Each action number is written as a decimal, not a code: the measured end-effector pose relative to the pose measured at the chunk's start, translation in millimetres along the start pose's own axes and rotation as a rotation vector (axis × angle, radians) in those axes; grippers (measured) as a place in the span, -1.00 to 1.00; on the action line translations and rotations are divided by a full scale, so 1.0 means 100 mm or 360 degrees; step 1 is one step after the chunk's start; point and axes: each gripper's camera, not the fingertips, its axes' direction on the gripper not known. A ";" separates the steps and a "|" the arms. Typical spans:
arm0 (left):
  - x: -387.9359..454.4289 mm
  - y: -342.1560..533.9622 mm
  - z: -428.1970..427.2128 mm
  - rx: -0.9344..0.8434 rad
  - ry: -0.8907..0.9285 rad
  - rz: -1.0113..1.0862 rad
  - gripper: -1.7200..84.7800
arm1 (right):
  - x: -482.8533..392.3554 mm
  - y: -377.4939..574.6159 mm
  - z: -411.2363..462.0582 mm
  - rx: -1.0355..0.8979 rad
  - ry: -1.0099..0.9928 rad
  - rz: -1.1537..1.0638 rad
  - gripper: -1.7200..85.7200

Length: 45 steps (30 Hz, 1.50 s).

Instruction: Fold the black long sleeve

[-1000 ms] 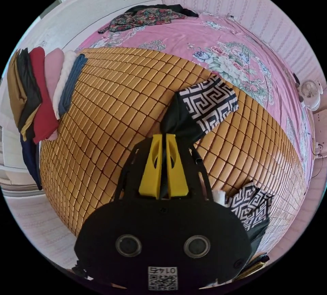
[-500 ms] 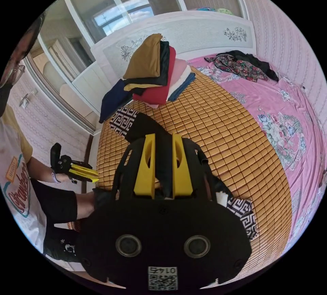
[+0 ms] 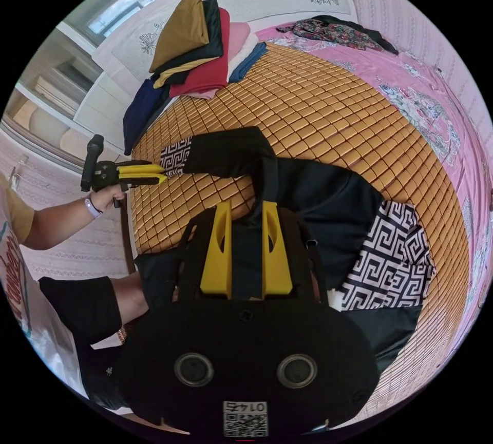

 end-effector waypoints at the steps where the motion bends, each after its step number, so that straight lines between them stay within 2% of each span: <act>1: -0.05 0.00 0.02 -0.0057 0.0024 -0.0014 -0.95 | 0.02 0.02 0.01 0.0000 -0.0008 0.0014 -0.75; 6: -0.25 0.34 -0.16 -0.0115 -0.0085 -0.0027 -0.96 | 0.09 0.05 0.02 0.0011 -0.0012 0.0038 -0.76; 12: -0.64 0.89 -0.27 -0.0152 -0.0037 -0.0310 -0.84 | 0.19 -0.12 0.10 0.0027 0.0063 0.0073 -0.76; 15: -0.80 1.00 -0.35 -0.0065 -0.0042 -0.0464 -0.83 | 0.25 -0.31 0.22 0.0029 0.0180 0.0121 -0.76; 18: -0.94 0.97 -0.31 0.0015 -0.0012 -0.0610 -0.82 | 0.32 -0.51 0.37 0.0034 0.0264 0.0209 -0.77; 21: -1.00 0.89 -0.08 -0.0035 0.0021 -0.0683 -0.80 | 0.42 -0.63 0.62 -0.0082 0.0371 0.0326 -0.80; 23: -1.00 0.88 0.00 -0.0037 0.0058 -0.0678 -0.81 | 0.43 -0.65 0.60 -0.0052 0.0426 0.0331 -0.87; 27: -1.04 0.84 0.02 -0.0066 0.0139 -0.0688 -0.90 | 0.47 -0.67 0.52 -0.0080 0.0361 0.0311 -0.93; 29: -1.09 0.77 -0.06 0.0011 0.0144 -0.0695 -0.97 | 0.46 -0.68 0.42 -0.0035 0.0349 0.0289 -0.94; 35: -1.29 0.41 -0.19 0.0197 0.0054 -0.0684 -0.98 | 0.49 -0.66 0.34 0.0017 0.0297 0.0349 -0.93; 37: -1.36 0.28 -0.13 0.0212 0.0056 -0.0709 -0.97 | 0.49 -0.64 0.33 0.0025 0.0301 0.0370 -0.91; 39: -1.42 0.16 0.06 0.0099 0.0088 -0.0759 -0.96 | 0.49 -0.60 0.29 0.0042 0.0280 0.0399 -0.88; 42: -1.40 0.10 0.12 0.0102 0.0119 -0.0772 -0.89 | 0.41 -0.42 0.02 0.0184 0.0240 0.0393 -0.84; 45: -1.37 0.12 0.00 0.0096 0.0096 -0.0871 -0.81 | 0.14 -0.01 -0.35 0.0298 0.0419 0.0329 -0.84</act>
